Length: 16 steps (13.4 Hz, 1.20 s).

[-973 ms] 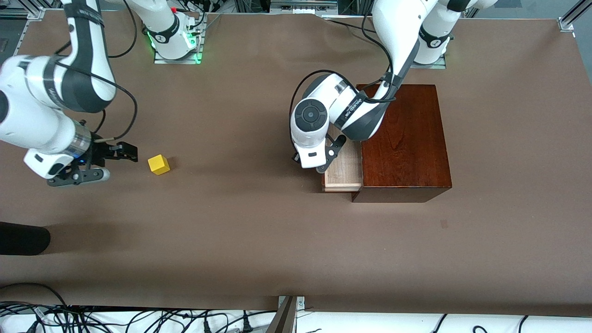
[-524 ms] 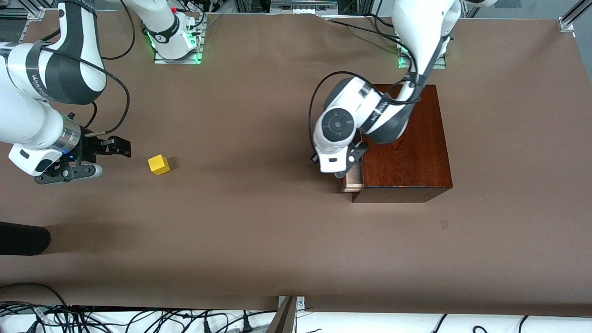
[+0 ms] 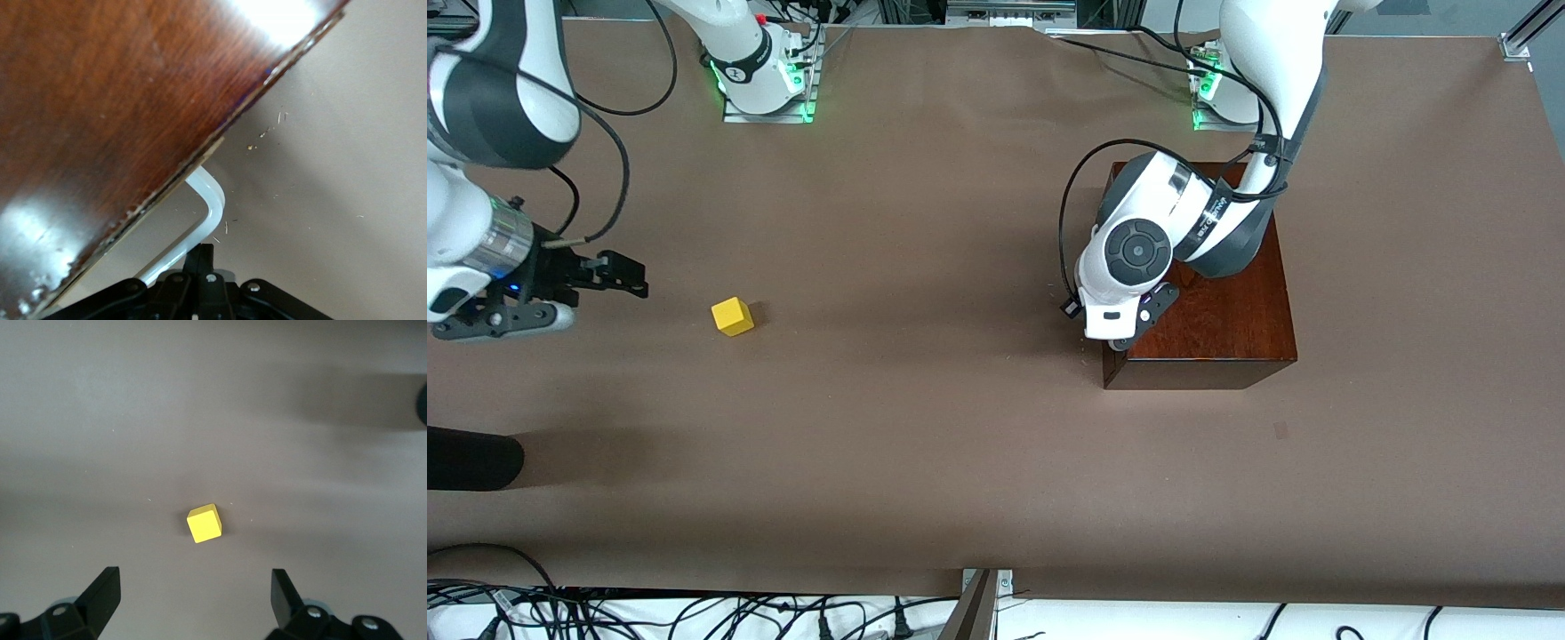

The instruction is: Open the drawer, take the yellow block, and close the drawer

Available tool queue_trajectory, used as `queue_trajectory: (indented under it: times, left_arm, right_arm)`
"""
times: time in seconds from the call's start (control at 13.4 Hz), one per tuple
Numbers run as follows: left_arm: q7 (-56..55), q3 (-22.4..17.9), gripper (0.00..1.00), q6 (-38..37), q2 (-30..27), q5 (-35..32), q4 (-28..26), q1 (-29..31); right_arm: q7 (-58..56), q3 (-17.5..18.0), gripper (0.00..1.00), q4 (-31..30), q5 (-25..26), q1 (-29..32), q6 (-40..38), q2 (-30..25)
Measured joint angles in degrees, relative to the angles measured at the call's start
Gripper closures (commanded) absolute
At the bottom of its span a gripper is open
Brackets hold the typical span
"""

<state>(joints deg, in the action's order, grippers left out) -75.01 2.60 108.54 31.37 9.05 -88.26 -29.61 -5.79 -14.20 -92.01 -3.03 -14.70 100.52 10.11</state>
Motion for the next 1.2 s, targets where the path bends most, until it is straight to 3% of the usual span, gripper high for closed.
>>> queue_trajectory:
  times: [0.07,0.22,0.6,0.97,1.2]
  left_arm:
    - [0.0,0.0,0.4,0.0,-1.4,0.0,0.1,0.0]
    - [0.1,0.3,0.0,-0.3,-5.9,0.0,0.3,0.1]
    - [11.7,0.9,0.0,-7.7,-16.7,1.3,0.0,4.5]
    - [44.1,-1.2,0.0,-17.8,-24.1,1.4,-1.2,16.5]
    - [57.5,-1.5,0.0,-20.8,-26.8,-0.6,-1.2,23.9]
  right_arm:
    - [1.7,2.1,0.0,0.0,0.5,1.9,-1.1,-1.5]
    - [3.1,4.7,0.0,0.0,1.3,4.9,-3.4,-4.7]
    - [3.3,5.3,0.0,0.0,1.5,8.8,-6.1,-7.9]
    - [3.4,6.0,0.0,-0.2,1.5,8.8,-6.1,-7.3]
    - [3.4,6.0,0.0,-0.2,1.6,8.8,-6.2,-7.2]
